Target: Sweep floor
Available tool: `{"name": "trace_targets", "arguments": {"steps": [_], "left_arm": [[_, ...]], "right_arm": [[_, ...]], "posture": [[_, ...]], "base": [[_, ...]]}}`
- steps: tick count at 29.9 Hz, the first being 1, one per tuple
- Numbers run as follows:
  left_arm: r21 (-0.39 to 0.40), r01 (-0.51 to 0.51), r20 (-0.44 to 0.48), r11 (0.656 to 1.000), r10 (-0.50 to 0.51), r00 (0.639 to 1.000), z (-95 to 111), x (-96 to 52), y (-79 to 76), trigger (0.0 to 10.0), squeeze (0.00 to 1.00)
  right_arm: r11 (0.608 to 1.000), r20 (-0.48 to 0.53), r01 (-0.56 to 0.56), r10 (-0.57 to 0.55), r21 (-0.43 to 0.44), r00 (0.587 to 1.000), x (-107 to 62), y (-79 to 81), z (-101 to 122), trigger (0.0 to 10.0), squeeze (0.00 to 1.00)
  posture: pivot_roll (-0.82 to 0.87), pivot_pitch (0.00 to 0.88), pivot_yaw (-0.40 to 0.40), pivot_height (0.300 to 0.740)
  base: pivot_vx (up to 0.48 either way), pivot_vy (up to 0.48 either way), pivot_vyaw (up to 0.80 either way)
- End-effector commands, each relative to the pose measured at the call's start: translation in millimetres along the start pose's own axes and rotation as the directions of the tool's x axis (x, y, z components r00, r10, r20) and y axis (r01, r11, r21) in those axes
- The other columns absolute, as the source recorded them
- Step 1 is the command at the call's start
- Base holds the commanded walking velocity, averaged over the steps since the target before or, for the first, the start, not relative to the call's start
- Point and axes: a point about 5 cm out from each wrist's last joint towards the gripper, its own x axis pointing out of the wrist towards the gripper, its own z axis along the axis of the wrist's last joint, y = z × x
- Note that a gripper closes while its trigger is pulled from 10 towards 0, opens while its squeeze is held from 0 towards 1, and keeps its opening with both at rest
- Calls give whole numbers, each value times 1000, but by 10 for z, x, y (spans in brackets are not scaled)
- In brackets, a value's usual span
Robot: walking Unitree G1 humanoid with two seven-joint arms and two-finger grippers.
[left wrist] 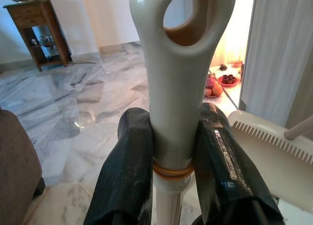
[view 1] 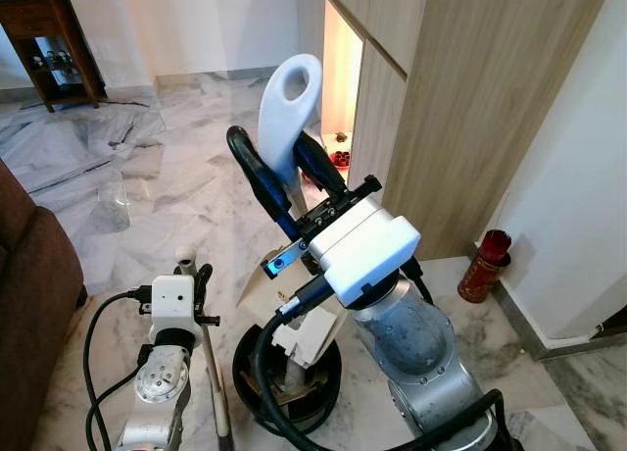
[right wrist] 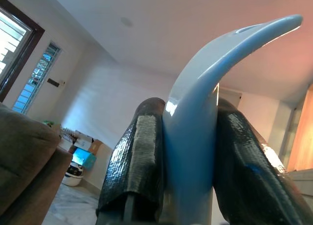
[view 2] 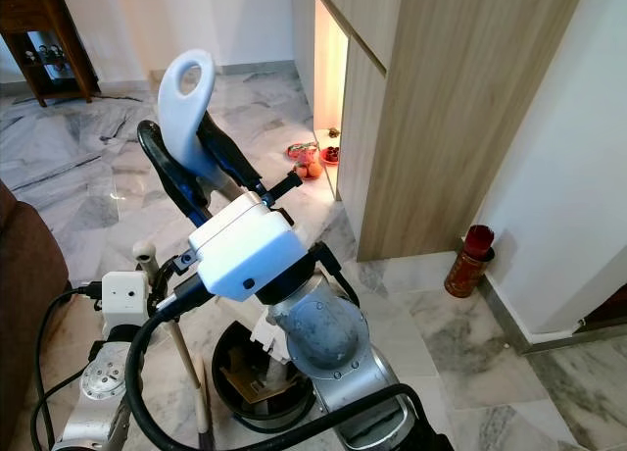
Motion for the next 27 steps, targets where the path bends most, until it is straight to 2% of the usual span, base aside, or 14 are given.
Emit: {"name": "trace_targets", "arguments": {"steps": [1, 8, 15, 18, 21, 24, 27], "left_arm": [[19, 15, 63, 1000, -16, 998, 113, 40, -23, 10000, 0], [19, 14, 62, 1000, -16, 998, 111, 37, -23, 10000, 0], [20, 17, 61, 1000, -18, 998, 108, 38, -22, 10000, 0], [18, 20, 60, 1000, -21, 998, 110, 39, -25, 10000, 0], [17, 26, 59, 1000, -27, 998, 109, 39, -29, 10000, 0], [17, 27, 58, 999, -28, 998, 108, 38, -30, 10000, 0], [15, 34, 55, 999, -35, 998, 102, 28, -38, 10000, 0]], "right_arm": [[999, 121, -12, 17, -44, 993, 48, -3, 215, 10000, 0], [998, 109, -5, 12, -59, 994, 46, 7, 183, 10000, 0], [991, 34, 86, -83, -100, 996, 18, -126, 42, 10000, 0], [972, -14, 149, -154, -183, 988, -16, -270, -55, 10000, 0], [931, -74, 233, -263, -282, 962, -112, -525, -199, 10000, 0], [925, -82, 244, -278, -292, 957, -140, -572, -227, 10000, 0], [880, -159, 302, -379, -366, 911, -337, -813, -392, 10000, 0]], "posture": [[121, 2, 7, 740], [122, 2, 6, 740], [120, 3, 7, 740], [120, 3, 7, 740], [116, 3, 10, 740], [116, 3, 10, 740], [114, 6, 12, 740]], "base": [[0, 0, 0], [0, 0, 0], [0, 0, 0], [0, 0, 0], [0, 0, 0], [0, 0, 0], [0, 0, 0]]}}
